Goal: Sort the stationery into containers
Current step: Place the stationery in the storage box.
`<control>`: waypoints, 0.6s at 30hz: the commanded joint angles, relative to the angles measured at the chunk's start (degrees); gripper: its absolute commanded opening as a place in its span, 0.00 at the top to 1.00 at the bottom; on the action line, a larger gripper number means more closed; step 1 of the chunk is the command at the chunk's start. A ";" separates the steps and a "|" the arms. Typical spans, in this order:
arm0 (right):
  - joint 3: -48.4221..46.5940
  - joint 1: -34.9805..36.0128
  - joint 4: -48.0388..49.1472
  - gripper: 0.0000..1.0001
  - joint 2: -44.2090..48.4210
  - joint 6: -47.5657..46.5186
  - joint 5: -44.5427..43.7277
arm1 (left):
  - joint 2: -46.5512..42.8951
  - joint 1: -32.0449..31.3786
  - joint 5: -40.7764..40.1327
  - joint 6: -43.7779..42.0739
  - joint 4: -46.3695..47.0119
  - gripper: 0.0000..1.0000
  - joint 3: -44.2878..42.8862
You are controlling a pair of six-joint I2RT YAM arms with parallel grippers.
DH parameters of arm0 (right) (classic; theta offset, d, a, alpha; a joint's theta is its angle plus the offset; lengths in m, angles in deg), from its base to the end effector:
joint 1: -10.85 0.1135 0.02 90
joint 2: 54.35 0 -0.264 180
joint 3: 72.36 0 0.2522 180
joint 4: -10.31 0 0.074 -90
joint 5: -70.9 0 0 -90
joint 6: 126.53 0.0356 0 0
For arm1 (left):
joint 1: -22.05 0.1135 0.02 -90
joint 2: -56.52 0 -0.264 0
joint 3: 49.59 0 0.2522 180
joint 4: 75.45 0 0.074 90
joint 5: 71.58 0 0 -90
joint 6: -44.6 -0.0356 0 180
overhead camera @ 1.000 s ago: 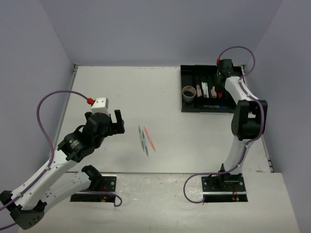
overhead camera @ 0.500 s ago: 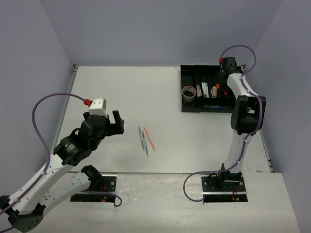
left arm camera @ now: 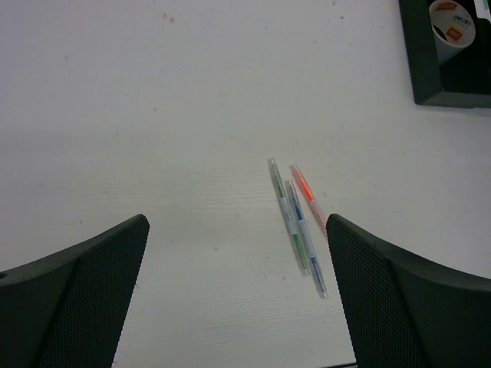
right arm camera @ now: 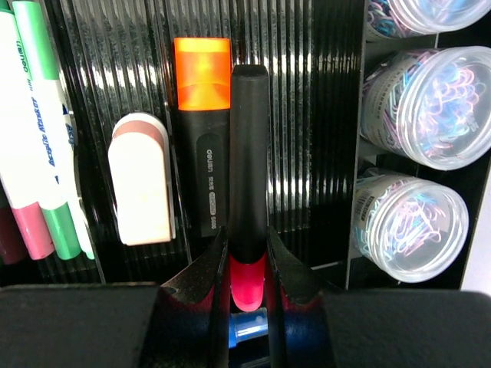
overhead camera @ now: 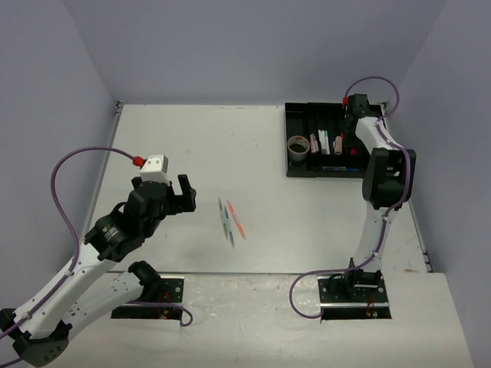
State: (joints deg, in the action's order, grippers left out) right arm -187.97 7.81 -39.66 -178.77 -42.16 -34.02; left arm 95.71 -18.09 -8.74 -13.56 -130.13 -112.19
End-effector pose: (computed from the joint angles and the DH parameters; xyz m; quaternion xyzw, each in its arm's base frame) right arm 0.4735 -0.0343 0.1999 0.0133 0.9555 -0.1449 0.2566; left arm 0.1153 -0.0760 0.3257 -0.0535 0.8533 -0.1145 0.5059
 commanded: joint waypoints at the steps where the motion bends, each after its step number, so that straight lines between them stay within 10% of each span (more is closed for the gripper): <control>1: -2.58 -0.03 0.96 0.84 -0.56 -0.49 0.62 | -0.34 0.15 0.08 -1.64 2.08 0.00 0.19; 18: -6.07 0.08 -3.09 0.58 -1.11 0.56 0.70 | -0.95 0.23 0.70 -1.95 2.43 0.00 0.32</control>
State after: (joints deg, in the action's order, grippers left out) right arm -190.42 7.81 -40.34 -179.04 -41.94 -33.13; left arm 95.21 -18.11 -8.47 -13.57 -130.00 -112.19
